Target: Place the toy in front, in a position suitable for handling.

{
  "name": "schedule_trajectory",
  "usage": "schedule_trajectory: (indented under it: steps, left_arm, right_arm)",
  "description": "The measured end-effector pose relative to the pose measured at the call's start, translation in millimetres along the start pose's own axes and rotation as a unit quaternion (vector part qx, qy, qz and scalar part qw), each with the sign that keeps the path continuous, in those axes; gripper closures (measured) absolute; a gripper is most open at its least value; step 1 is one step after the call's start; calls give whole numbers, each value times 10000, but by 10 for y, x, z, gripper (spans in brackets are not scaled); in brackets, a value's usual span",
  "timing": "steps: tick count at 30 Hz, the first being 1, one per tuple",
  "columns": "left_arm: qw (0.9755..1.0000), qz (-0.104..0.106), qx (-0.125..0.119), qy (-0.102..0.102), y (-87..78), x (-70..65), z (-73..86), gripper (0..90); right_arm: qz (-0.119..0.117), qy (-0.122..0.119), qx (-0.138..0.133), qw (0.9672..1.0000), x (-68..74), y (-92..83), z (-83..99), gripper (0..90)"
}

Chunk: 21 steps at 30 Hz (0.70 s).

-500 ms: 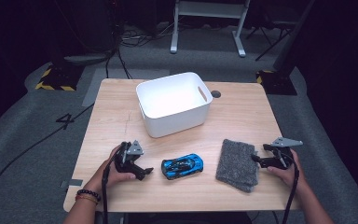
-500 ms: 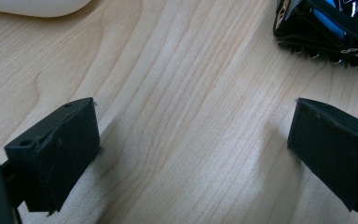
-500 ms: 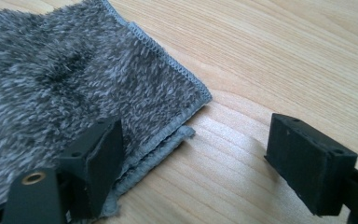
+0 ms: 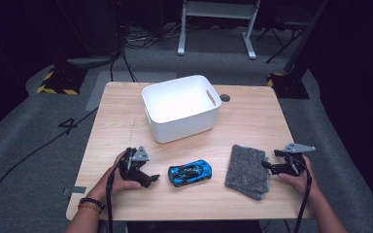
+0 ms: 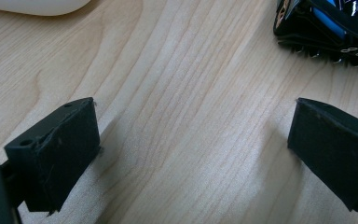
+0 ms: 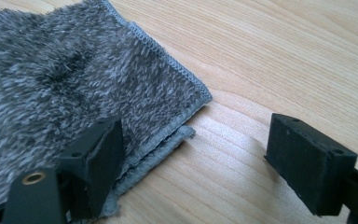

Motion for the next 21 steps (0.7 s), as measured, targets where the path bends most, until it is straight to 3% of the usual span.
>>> schedule_trajectory:
  steps: [7, 13, 16, 19, 21]
  left_arm:
    - [10000, -7, 12, -10, 0, -1, -2, 24]
    - [9998, 61, 196, -33, -11, -56, -45, 48]
    - [9995, 282, 127, 54, -23, -123, -92, 166]
    - [9990, 411, 142, 100, 4, -206, -132, 160]
    - [9984, 505, 166, 194, 22, -265, -163, 161]
  right_arm:
    - [-77, 0, 83, 9999, 4, -39, -17, 238]
    - [-150, 32, -486, 9987, 89, -274, -224, 252]
    - [-383, -344, -468, 9976, 303, -304, -293, 252]
    - [-567, -839, -177, 9947, 540, -214, -277, 251]
    - [-629, -996, -56, 9930, 619, -155, -254, 251]
Point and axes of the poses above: each handheld gripper's, and its own axes: y roughly forward along the jaws, z roughly out of its underside, x roughly to its left, the point moved 5 cm from there along y, roughly forward along the jaws, and after that the axes turned 5 degrees about y, right-handed, at the moved point
